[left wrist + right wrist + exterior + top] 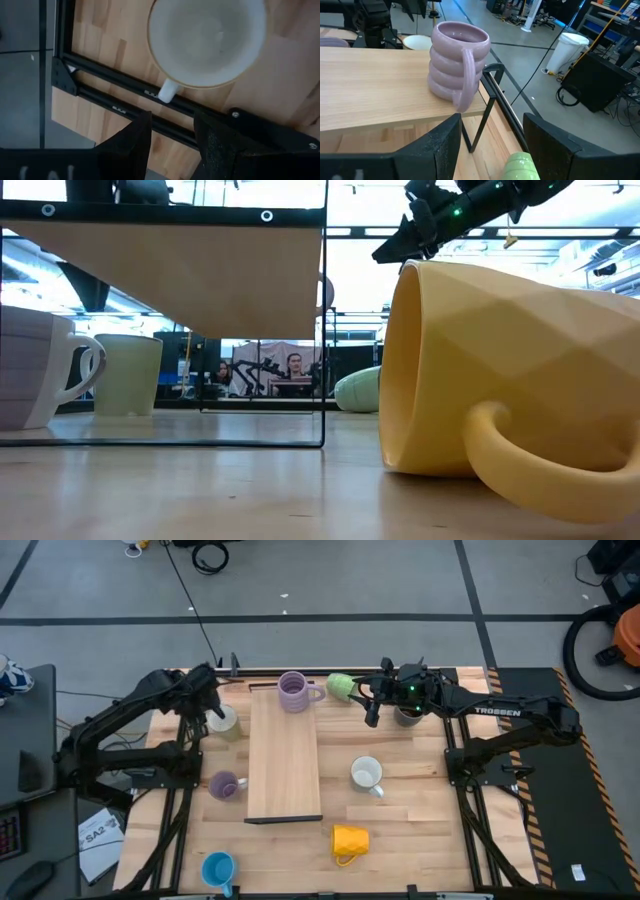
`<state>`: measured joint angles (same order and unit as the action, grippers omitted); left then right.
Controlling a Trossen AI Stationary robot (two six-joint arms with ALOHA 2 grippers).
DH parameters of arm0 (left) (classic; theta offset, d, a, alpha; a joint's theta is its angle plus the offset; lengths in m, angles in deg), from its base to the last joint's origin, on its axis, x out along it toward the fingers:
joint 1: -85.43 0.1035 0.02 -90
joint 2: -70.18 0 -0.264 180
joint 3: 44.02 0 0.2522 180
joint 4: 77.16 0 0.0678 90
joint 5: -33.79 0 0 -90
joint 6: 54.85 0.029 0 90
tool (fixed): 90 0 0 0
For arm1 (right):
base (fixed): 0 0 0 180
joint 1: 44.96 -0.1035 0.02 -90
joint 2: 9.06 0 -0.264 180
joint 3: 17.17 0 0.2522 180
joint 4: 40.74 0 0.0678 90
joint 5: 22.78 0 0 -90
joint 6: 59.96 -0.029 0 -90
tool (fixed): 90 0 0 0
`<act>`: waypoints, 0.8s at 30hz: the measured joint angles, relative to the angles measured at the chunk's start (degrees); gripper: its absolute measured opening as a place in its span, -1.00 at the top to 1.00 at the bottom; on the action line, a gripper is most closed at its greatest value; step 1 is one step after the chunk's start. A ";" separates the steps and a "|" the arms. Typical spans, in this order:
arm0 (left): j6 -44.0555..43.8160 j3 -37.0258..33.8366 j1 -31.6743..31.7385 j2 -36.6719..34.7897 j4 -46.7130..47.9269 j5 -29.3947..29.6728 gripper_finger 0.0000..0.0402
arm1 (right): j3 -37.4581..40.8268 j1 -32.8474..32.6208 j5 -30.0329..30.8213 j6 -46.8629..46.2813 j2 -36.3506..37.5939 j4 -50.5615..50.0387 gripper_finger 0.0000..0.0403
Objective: Place coffee mugs
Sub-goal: Put the light green mug on the shelf
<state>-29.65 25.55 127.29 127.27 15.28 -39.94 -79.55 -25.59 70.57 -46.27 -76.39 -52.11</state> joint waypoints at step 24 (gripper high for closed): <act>7.61 -2.66 12.05 8.21 -3.50 -7.13 0.23 | 0.00 0.00 0.00 0.02 0.00 0.00 -0.08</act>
<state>-22.04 22.90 139.34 135.47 11.78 -47.07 -79.55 -25.59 70.57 -46.24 -76.39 -52.11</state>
